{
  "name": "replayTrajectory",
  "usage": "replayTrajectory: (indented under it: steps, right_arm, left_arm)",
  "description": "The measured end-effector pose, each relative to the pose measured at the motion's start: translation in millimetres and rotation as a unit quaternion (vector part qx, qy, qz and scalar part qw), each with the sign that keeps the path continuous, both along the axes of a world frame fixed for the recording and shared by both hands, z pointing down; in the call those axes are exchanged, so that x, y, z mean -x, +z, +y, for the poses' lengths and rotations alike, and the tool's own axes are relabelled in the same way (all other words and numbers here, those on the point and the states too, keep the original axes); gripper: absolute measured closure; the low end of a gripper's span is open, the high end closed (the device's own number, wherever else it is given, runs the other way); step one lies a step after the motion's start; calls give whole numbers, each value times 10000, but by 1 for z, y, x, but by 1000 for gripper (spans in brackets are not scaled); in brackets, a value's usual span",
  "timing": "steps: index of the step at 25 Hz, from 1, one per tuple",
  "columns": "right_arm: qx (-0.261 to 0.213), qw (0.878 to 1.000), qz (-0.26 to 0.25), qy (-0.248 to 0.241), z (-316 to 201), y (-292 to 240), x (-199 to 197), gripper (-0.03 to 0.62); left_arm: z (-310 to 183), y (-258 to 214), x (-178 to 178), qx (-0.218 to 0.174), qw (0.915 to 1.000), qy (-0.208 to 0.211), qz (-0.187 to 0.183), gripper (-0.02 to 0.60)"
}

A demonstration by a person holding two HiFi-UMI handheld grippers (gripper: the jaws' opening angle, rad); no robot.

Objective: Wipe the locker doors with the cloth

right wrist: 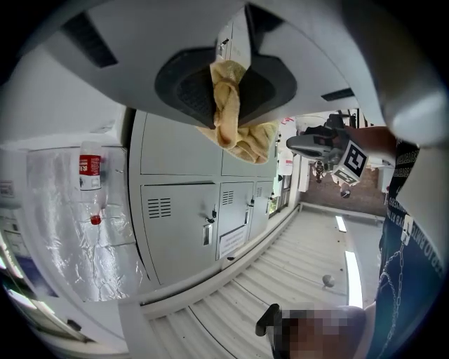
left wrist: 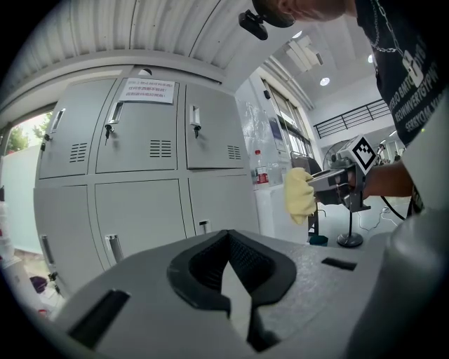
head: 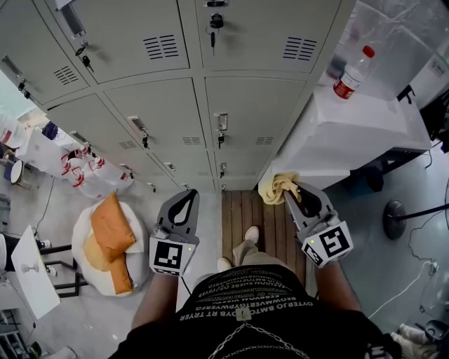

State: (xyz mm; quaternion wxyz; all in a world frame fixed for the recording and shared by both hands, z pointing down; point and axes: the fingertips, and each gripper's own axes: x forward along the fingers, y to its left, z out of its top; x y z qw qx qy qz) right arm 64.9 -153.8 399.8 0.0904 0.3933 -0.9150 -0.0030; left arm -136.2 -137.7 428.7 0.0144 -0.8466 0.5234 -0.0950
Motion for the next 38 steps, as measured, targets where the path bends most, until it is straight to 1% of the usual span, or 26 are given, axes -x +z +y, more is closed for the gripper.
replayTrajectory:
  steps: [8,13,16,26,31,38]
  right_arm:
    - [11,9997,34,-260,-36,1,13,539]
    - [0,9992,9,-389,-59,0,14,539]
    - [-30,9987,11,-502,-72,-3,14,539]
    - [-104,9962,-47,-861,-114,-8,3,539]
    - [-62,9949,-56,-1003,-128,-1,-6,539]
    - [-227,9935,-34,-1111,-140,-6,-18,539]
  left_arm:
    - [-30,1,10,-17,9997,-227,28,577]
    - [-49,-5,9,-141,9993,-335,32,577]
    - [-61,-7,8,-128,9989,-445,33,577]
    - [-102,-15,-11,-212,9972,-723,-9,577]
    - [-118,-14,-22,-260,9960,-851,-30,577]
    - [-132,-18,-34,-403,9948,-930,-31,577]
